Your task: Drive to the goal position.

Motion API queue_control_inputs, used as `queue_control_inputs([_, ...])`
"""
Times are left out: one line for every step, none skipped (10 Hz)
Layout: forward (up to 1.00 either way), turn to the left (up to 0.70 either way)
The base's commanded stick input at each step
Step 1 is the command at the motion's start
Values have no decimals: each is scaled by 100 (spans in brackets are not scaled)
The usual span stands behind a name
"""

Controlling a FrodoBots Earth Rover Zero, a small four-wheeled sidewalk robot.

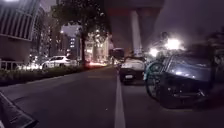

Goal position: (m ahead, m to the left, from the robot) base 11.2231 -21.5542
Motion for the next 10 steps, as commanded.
queue_control_inputs([45, 0])
queue_control_inputs([45, 0])
queue_control_inputs([45, 0])
queue_control_inputs([45, 0])
queue_control_inputs([45, 0])
queue_control_inputs([45, 0])
queue_control_inputs([45, 0])
queue_control_inputs([45, 0])
queue_control_inputs([45, 0])
queue_control_inputs([45, 0])
